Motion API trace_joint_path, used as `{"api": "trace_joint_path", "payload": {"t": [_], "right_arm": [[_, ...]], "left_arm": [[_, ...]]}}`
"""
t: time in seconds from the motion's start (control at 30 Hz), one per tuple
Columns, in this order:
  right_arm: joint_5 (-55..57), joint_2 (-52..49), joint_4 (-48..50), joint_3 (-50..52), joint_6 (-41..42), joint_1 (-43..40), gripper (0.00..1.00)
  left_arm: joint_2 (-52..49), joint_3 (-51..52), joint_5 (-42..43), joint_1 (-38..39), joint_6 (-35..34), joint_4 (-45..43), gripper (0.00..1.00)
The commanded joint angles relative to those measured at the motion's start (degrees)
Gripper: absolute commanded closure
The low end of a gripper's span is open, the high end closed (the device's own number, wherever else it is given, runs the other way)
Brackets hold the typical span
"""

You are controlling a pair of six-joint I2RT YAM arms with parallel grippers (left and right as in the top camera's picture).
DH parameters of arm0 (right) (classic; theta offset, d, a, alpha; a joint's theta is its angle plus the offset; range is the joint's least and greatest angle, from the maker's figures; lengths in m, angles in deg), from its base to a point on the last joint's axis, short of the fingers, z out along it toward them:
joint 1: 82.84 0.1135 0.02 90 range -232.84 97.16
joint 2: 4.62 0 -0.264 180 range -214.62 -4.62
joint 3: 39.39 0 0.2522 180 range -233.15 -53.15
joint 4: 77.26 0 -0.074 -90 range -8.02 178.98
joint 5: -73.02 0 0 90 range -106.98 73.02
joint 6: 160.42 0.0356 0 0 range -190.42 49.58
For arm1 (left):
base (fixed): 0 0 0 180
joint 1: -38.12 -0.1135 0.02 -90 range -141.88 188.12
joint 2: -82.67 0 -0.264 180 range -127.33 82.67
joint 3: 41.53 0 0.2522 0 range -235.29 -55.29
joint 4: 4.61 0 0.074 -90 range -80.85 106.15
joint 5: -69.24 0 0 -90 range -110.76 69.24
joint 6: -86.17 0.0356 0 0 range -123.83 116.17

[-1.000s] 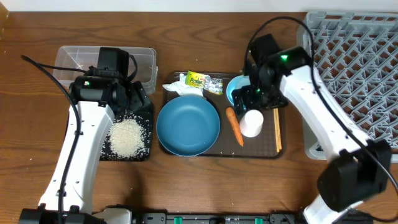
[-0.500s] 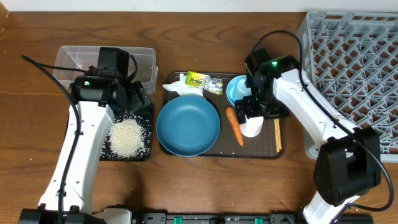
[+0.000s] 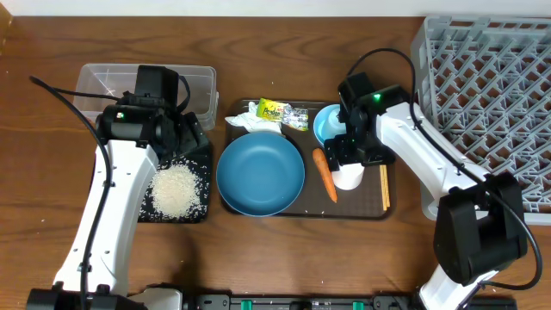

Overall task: Sort waste into correct bins and load items into the dishwasher rack
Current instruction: 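Reach the right gripper down and grasp the white cup, then carry the white cup to the dishwasher rack and release it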

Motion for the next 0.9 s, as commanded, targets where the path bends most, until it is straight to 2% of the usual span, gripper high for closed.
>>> {"api": "trace_joint_path", "payload": {"t": [0.0, 0.07, 0.17, 0.4, 0.6, 0.77, 0.87], "right_arm": [[0.4, -0.2, 1.1, 0.5, 2.1, 0.3, 0.17], [0.4, -0.2, 2.4, 0.7, 2.1, 0.3, 0.21], [0.4, -0.2, 3.2, 1.5, 2.1, 0.3, 0.16], [0.3, -0.2, 5.3, 3.8, 2.1, 0.3, 0.14], [0.4, -0.2, 5.1, 4.0, 3.1, 0.4, 0.22], [0.3, -0.2, 5.5, 4.0, 3.1, 1.2, 0.36], [0.4, -0.2, 5.2, 4.0, 3.1, 1.2, 0.37]], "left_arm": [[0.2, -0.6, -0.5, -0.2, -0.5, 0.1, 0.01], [0.2, -0.6, -0.5, -0.2, -0.5, 0.1, 0.01], [0.2, -0.6, -0.5, -0.2, -0.5, 0.1, 0.01], [0.2, -0.6, -0.5, -0.2, -0.5, 0.1, 0.01], [0.2, -0.6, -0.5, -0.2, -0.5, 0.1, 0.01], [0.2, -0.6, -0.5, -0.2, -0.5, 0.1, 0.01], [0.2, -0.6, -0.5, -0.2, -0.5, 0.1, 0.01]]}}
